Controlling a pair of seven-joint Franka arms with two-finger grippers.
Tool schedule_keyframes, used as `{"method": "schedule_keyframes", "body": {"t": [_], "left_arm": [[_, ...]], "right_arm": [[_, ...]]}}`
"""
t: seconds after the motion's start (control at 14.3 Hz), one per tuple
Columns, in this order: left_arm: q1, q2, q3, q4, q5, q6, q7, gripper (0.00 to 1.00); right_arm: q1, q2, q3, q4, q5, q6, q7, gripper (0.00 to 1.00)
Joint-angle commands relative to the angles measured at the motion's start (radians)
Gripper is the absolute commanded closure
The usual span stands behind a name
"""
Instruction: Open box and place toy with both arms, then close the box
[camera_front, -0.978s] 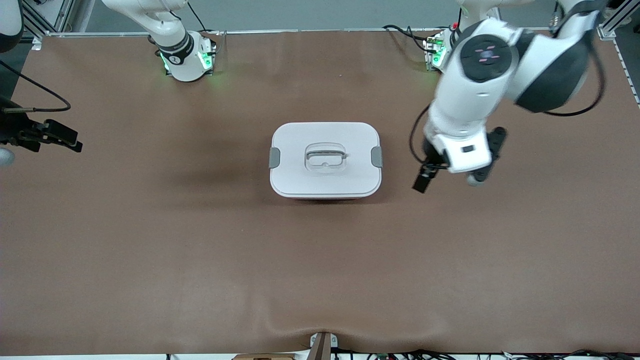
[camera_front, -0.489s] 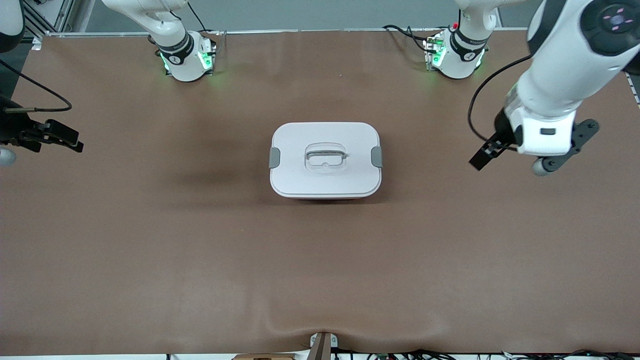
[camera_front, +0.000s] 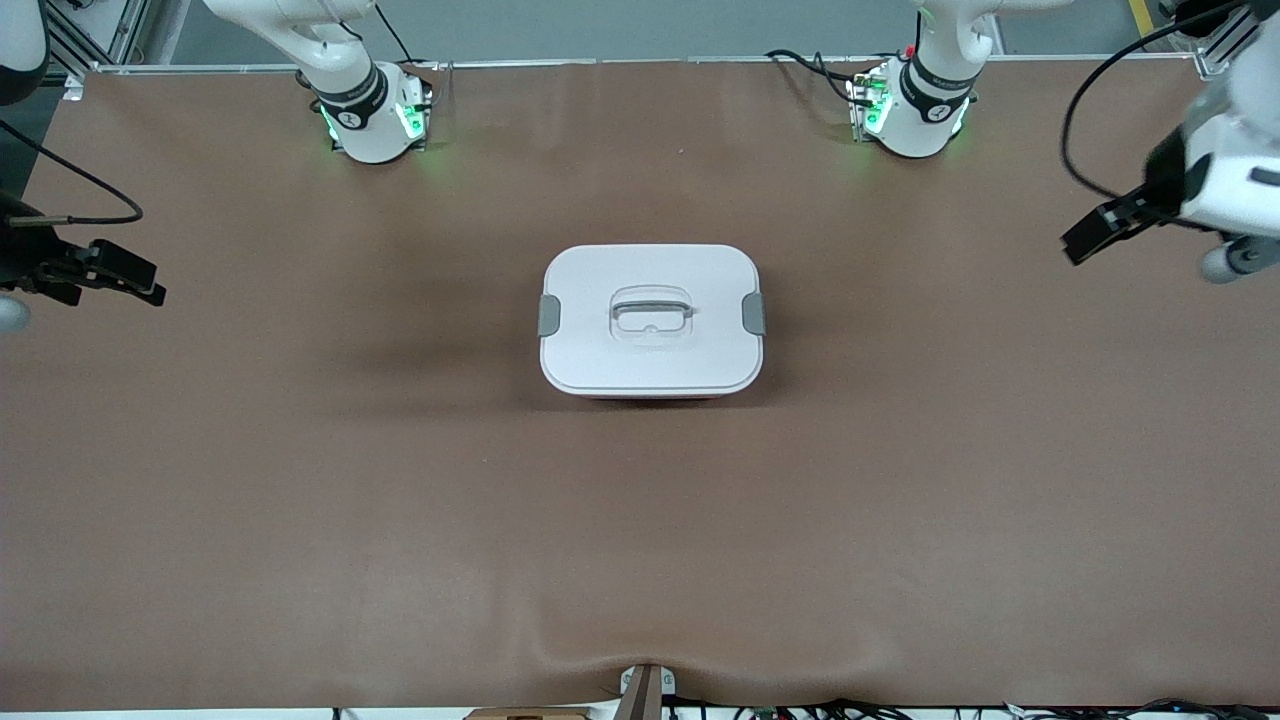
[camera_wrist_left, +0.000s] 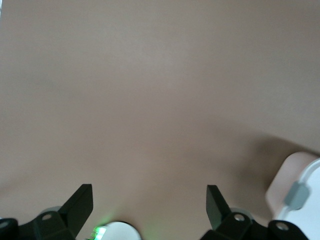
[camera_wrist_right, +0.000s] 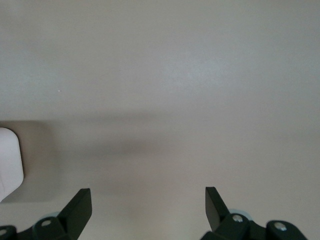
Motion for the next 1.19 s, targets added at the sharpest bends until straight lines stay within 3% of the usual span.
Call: {"method": "schedule_keyframes", "body": {"t": [0.0, 0.21, 0.63, 0.98, 1.12], "left_arm": [[-0.015, -0.076, 0.067, -0.065, -0.024, 0.002, 0.214, 0.0], [-0.012, -0.104, 0.107, -0.084, -0.1, 0.01, 0.304, 0.0], [-0.049, -0.082, 0.101, -0.064, -0.104, 0.064, 0.279, 0.0], [-0.062, -0.056, 0.066, -0.042, -0.102, 0.062, 0.273, 0.0], [-0.064, -0.053, 0.04, -0.03, -0.099, 0.062, 0.16, 0.0]], "right_arm": [[0.0, -0.002, 0.0, 0.005, 0.009, 0.001, 0.013, 0.0], [0.0, -0.002, 0.0, 0.005, 0.009, 0.0, 0.013, 0.0], [0.0, -0.002, 0.002, 0.002, 0.009, 0.0, 0.013, 0.0], [-0.001, -0.001, 0.0, 0.003, 0.009, 0.001, 0.013, 0.0], [0.0, -0.002, 0.002, 0.003, 0.009, 0.001, 0.013, 0.0]]}}
